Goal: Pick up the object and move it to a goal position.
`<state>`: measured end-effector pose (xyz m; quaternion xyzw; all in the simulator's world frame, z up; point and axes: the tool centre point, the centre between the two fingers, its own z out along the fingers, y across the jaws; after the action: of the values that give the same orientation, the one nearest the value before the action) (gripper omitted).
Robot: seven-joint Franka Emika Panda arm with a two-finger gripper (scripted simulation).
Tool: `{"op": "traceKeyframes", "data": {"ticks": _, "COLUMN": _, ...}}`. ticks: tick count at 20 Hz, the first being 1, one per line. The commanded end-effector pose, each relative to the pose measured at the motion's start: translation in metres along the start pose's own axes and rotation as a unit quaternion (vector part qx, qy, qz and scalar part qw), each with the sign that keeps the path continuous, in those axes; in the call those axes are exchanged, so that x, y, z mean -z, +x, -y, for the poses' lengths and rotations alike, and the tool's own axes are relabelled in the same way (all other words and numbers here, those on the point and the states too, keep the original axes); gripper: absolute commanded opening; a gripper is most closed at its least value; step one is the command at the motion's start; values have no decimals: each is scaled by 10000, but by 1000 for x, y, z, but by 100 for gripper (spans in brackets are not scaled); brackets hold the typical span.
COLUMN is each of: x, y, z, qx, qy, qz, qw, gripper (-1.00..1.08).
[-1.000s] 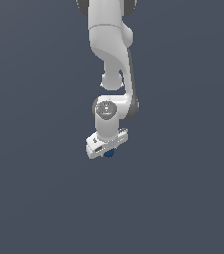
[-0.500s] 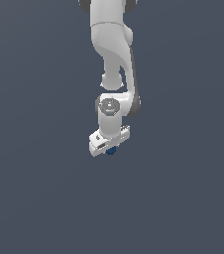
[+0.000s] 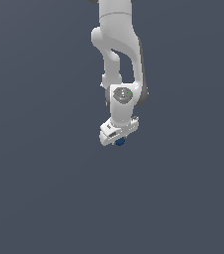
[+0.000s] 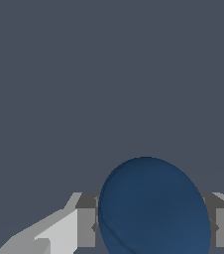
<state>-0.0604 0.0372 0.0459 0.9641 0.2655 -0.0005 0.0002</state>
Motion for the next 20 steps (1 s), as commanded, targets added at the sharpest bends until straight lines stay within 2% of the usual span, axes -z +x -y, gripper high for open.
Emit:
{"op": "traceKeyframes", "data": {"ticks": 1, "x": 5, "y": -6, "z": 23, "qx": 5, "qy": -2, "qz": -5, "qw": 10000, "gripper": -100}}
{"op": "traceKeyframes", "data": {"ticks": 11, "x": 19, "y": -24, "z": 98, "qx": 8, "qy": -3, "qz": -4, "qw": 10000, "gripper": -100}}
{"op": "traceKeyframes", "data": {"ticks": 16, "x": 23, "y": -28, "z": 116, "qx": 8, "qy": -3, "qz": -4, "qw": 10000, "gripper": -100}}
{"op": "traceKeyframes", "data": {"ticks": 20, "x": 23, "y": -28, "z": 119, "qx": 8, "qy": -1, "qz": -5, "qw": 10000, "gripper": -100}}
